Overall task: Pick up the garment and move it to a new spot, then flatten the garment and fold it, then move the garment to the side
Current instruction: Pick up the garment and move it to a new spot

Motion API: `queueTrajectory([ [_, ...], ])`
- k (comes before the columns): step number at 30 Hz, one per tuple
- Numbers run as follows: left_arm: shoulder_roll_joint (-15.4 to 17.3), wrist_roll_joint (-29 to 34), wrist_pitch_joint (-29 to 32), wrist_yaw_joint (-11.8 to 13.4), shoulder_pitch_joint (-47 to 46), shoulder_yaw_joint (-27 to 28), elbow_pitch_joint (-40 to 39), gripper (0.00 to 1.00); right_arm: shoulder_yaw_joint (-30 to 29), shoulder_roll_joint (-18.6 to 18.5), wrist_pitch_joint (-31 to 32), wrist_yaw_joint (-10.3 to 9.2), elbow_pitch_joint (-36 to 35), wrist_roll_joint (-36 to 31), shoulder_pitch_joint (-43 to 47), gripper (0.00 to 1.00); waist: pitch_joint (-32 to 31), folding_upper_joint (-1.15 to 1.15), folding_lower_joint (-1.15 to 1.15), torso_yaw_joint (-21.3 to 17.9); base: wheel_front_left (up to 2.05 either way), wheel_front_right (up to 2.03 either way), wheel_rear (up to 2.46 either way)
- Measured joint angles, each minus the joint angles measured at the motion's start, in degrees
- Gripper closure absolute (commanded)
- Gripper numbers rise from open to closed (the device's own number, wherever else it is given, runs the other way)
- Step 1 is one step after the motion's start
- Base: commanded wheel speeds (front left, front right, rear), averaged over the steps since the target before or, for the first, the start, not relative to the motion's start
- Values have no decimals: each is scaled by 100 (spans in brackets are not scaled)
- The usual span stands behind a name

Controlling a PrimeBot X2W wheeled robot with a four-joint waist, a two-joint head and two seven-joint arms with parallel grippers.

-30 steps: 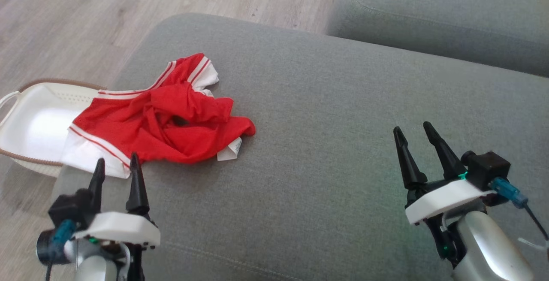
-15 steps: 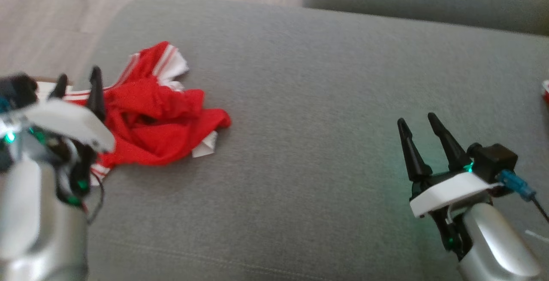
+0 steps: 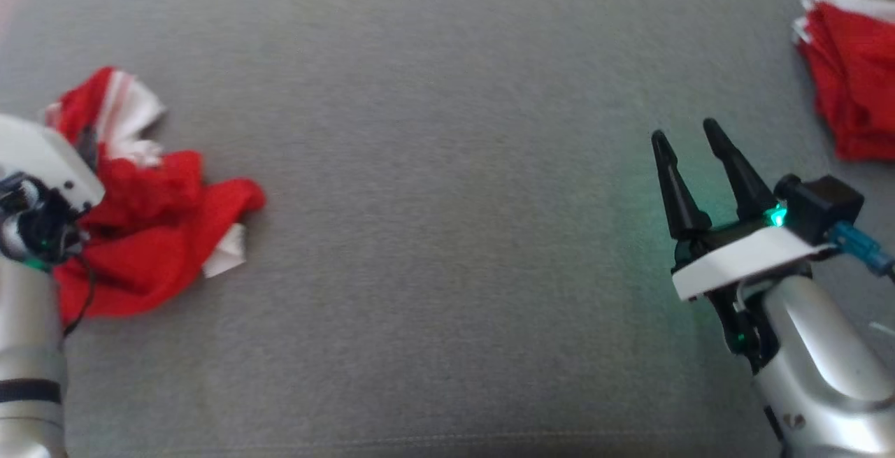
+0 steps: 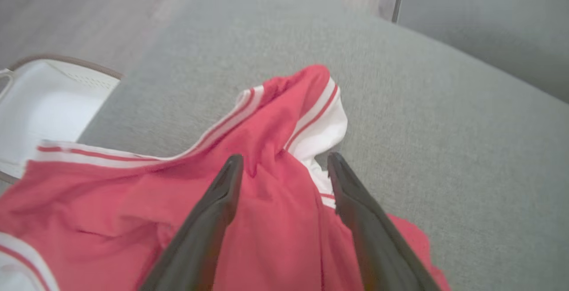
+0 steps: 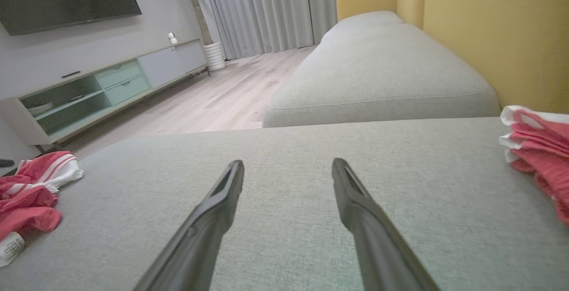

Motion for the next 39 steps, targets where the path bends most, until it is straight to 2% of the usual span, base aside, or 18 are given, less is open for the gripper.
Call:
queueTrajectory([
  [8, 174, -91, 40, -11, -191, 125, 1105, 0, 26, -27, -48, 0, -56, 92, -163, 0, 453, 0, -1, -509, 0, 0, 0],
  [9, 212, -91, 38, -22, -273, 127, 1183, 15, 21, -34, -48, 0, -54, 92, -163, 0, 488, 0, -1, -547, 0, 0, 0],
  [10, 243, -91, 27, -55, -355, 127, 1257, 62, 20, -34, -48, 0, -52, 92, -163, 0, 511, 0, 0, -575, 0, 0, 0],
  [11, 255, -91, -59, -82, -414, 125, 1318, 100, 19, -33, -48, 0, -46, 92, -163, 0, 521, 0, 0, -591, 0, 0, 0],
  [21, 257, 114, -746, -613, -639, -337, 1560, 100, -10, 49, -65, 0, 138, 91, -150, 0, 85, 0, -1, -463, 0, 0, 0],
  [27, 279, 325, -893, -773, -932, -849, 1239, 100, -43, 233, -65, 0, 252, 88, -31, 0, -442, 0, -1, -451, 0, 0, 0],
  [33, 147, 332, -857, -816, -1009, -1396, 457, 100, -144, 387, -65, 0, 343, 76, 289, 0, -957, 0, -2, -538, 0, 0, 0],
  [39, -135, 81, -631, -817, -1112, -1934, -858, 100, -267, 414, -66, 0, 380, 5, 368, 0, -1293, 0, -2, -804, 0, 0, 0],
])
